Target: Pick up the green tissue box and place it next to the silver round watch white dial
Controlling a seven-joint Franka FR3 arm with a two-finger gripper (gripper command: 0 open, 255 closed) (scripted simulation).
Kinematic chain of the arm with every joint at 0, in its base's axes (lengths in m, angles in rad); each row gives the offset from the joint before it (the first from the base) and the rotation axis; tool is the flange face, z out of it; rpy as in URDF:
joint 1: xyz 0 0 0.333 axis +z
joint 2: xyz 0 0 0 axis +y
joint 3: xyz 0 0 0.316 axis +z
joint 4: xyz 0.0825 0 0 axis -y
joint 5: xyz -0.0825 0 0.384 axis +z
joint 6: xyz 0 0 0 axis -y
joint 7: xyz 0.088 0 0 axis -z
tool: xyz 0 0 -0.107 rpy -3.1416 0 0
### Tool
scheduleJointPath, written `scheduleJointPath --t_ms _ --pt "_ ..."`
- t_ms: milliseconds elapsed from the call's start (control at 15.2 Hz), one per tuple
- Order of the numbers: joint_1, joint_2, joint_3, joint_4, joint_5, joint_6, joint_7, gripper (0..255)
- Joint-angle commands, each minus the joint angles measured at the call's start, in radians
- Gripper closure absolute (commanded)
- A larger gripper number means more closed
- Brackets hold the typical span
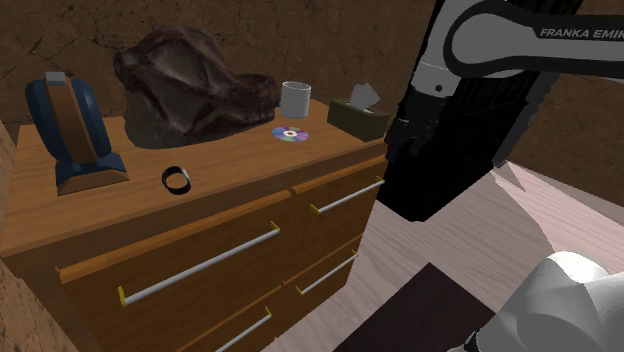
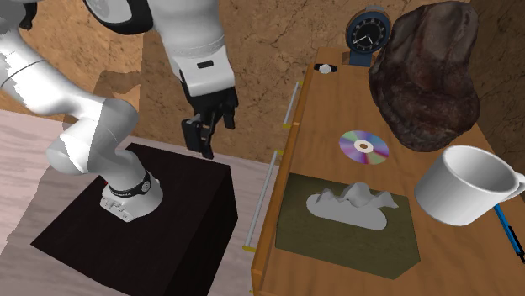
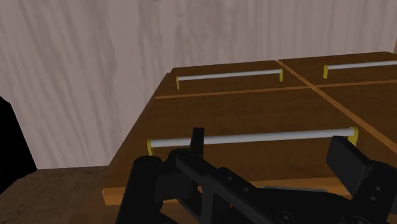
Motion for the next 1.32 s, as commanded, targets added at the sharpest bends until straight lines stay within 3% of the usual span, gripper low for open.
scheduleJointPath --t_ms 0,660,1254 --pt "-0.001 0.059 -0.030 0.055 0.025 0.032 -0.022 0" --pt "0.003 0.353 -0.184 0.387 0.221 0.086 -0.160 0" --pt "-0.054 0.668 -0.303 0.793 0.510 0.001 -0.286 0"
